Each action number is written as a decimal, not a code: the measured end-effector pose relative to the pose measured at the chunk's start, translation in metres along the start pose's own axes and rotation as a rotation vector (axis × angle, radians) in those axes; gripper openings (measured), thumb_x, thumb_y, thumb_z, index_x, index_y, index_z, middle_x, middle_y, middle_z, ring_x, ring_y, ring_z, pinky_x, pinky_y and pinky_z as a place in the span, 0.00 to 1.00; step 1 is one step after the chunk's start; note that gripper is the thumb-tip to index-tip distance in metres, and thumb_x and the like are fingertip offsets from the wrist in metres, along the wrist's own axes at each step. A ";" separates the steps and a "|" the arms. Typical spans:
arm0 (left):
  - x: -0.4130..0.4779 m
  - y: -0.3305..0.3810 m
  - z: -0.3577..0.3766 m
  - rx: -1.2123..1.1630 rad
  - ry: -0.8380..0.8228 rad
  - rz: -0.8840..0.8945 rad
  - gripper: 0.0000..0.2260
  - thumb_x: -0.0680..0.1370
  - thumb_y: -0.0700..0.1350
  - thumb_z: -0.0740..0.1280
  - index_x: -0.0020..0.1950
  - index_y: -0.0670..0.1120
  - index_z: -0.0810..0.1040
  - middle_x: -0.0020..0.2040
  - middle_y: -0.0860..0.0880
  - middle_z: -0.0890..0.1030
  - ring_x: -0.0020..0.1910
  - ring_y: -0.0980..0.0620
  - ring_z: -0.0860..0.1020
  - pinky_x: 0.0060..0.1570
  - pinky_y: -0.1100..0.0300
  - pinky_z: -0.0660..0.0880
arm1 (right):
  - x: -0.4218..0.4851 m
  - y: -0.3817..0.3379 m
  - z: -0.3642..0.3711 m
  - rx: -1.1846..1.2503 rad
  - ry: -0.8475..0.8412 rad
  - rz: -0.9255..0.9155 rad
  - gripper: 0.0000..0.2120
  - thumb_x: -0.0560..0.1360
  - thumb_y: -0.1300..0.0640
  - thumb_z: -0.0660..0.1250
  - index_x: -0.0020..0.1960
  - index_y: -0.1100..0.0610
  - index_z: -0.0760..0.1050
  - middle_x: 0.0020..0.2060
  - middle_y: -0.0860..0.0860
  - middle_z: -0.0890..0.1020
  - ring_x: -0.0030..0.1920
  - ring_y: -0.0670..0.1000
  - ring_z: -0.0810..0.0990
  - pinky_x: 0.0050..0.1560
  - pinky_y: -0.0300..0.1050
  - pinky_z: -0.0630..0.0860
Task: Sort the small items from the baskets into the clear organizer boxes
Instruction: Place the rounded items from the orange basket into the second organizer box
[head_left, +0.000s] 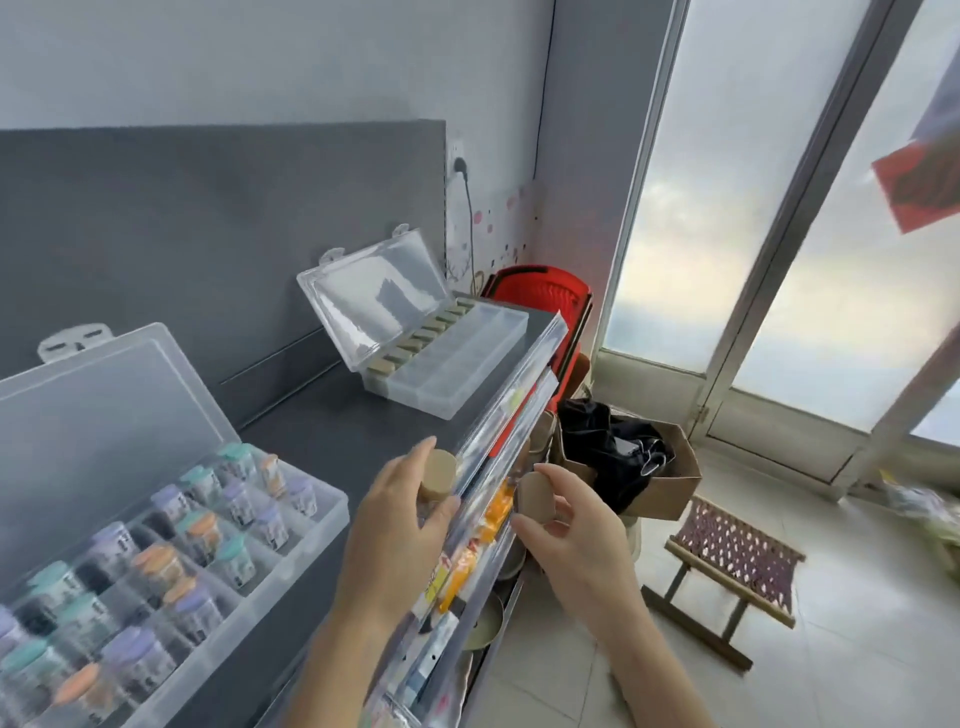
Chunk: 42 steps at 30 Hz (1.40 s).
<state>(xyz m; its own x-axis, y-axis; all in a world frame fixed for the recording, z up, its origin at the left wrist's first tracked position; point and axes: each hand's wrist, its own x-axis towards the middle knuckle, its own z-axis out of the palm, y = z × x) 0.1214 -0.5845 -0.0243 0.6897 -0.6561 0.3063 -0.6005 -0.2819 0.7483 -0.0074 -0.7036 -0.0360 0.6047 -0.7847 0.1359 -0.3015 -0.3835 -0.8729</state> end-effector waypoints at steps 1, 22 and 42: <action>0.011 -0.002 0.006 0.006 0.006 -0.005 0.27 0.77 0.45 0.68 0.73 0.54 0.63 0.63 0.54 0.73 0.58 0.56 0.74 0.56 0.64 0.74 | 0.012 0.003 0.000 -0.005 -0.004 0.002 0.25 0.71 0.55 0.73 0.66 0.47 0.71 0.54 0.41 0.78 0.54 0.43 0.77 0.56 0.46 0.77; 0.180 0.001 0.116 0.085 0.316 -0.299 0.29 0.70 0.58 0.68 0.69 0.53 0.70 0.54 0.60 0.75 0.51 0.65 0.74 0.47 0.72 0.72 | 0.275 0.049 -0.016 0.016 -0.405 -0.196 0.25 0.73 0.55 0.71 0.68 0.47 0.68 0.56 0.39 0.76 0.55 0.40 0.75 0.55 0.35 0.75; 0.251 -0.055 0.092 0.218 0.513 -0.363 0.22 0.75 0.43 0.70 0.67 0.53 0.70 0.58 0.59 0.71 0.53 0.61 0.72 0.46 0.79 0.67 | 0.370 0.018 0.063 0.096 -0.550 -0.370 0.23 0.73 0.59 0.70 0.67 0.52 0.70 0.56 0.44 0.74 0.50 0.43 0.74 0.48 0.27 0.74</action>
<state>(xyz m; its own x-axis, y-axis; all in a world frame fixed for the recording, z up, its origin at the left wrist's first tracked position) 0.2906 -0.7984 -0.0424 0.9363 -0.0914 0.3392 -0.3249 -0.5926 0.7371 0.2575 -0.9698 -0.0310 0.9510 -0.2375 0.1980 0.0498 -0.5145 -0.8561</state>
